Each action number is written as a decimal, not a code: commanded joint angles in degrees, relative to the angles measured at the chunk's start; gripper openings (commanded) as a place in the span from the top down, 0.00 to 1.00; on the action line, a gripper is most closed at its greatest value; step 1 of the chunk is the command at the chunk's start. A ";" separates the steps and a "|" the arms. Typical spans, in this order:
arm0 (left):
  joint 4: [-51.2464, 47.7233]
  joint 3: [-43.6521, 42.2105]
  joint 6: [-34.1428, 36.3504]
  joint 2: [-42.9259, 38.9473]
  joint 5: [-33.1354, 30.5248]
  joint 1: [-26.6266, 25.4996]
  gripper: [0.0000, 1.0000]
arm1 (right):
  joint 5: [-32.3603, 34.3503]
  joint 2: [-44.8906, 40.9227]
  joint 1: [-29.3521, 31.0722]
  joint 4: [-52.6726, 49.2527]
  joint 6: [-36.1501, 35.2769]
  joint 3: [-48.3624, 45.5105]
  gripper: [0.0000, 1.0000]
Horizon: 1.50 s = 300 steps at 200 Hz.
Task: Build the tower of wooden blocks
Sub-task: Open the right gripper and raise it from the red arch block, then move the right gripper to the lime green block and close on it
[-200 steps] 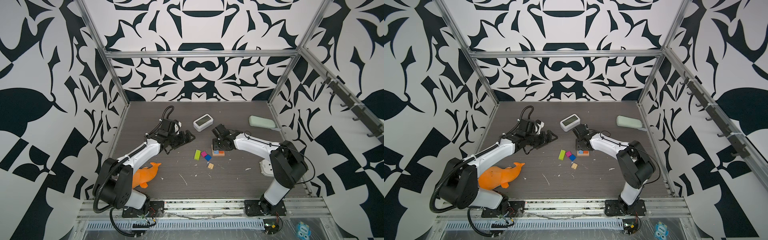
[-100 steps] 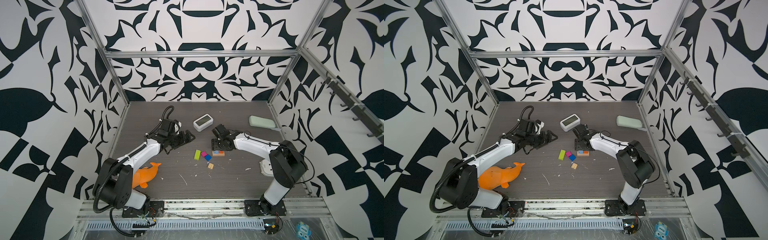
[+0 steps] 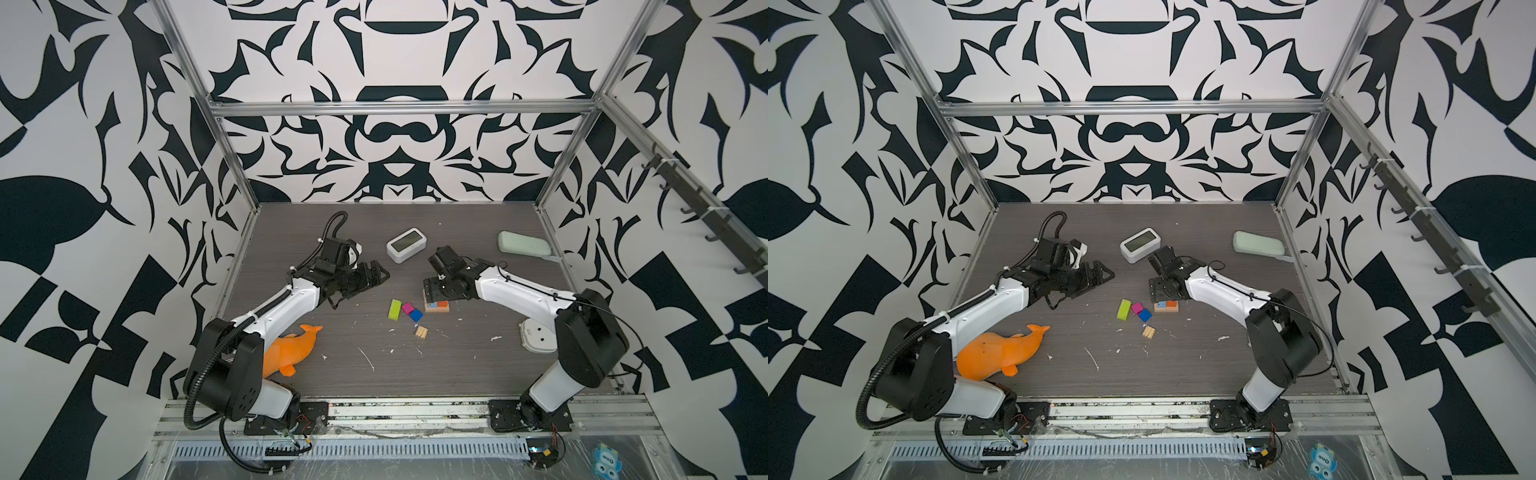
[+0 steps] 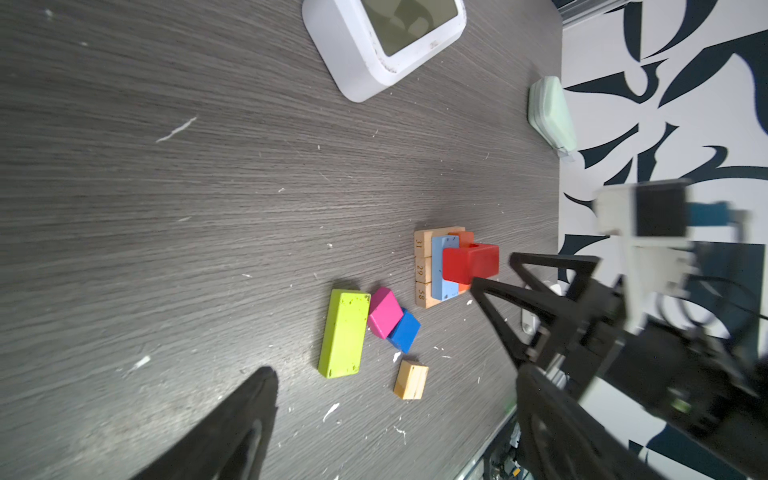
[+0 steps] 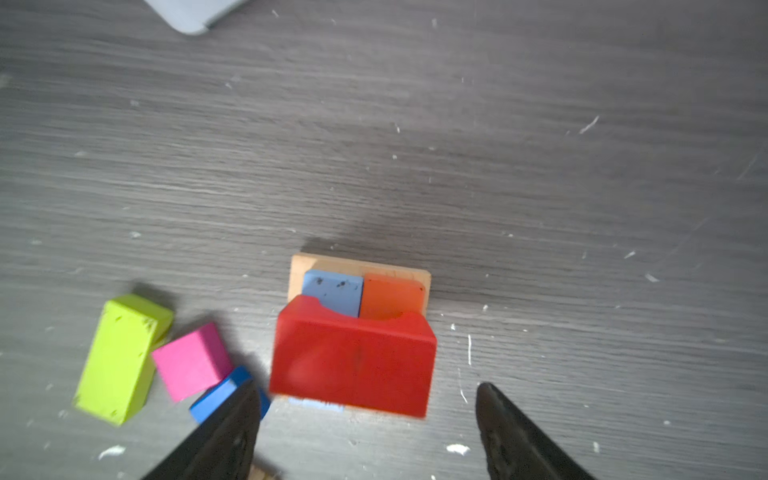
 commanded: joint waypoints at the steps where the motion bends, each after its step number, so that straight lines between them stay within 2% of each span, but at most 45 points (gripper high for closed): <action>1: -2.05 1.32 1.51 -0.76 -0.51 0.03 0.08 | -1.53 -4.31 0.13 -2.59 -6.78 2.14 0.14; 49: -1.01 0.01 -0.65 -0.63 -0.82 0.49 0.08 | -12.74 -4.85 0.64 -6.83 -19.21 6.50 0.15; 89: -1.78 -1.05 -1.19 -2.23 -0.73 1.77 0.07 | -18.82 -2.21 0.91 -7.95 -24.64 10.36 0.15; 125: -4.66 -2.06 -1.49 -5.32 1.31 4.93 0.07 | -18.65 1.54 2.24 -7.48 -27.18 13.56 0.15; 171: -7.96 -3.86 -1.72 -11.98 0.85 8.65 0.06 | -12.04 10.91 7.89 -9.59 -31.67 19.69 0.15; 199: -9.20 -4.92 -1.55 -14.44 1.10 10.91 0.06 | -11.62 16.22 10.15 -10.48 -33.47 23.59 0.16; 300: -12.44 -4.89 0.13 -16.87 1.09 12.05 0.06 | -12.27 24.26 11.98 -10.24 -38.35 27.93 0.16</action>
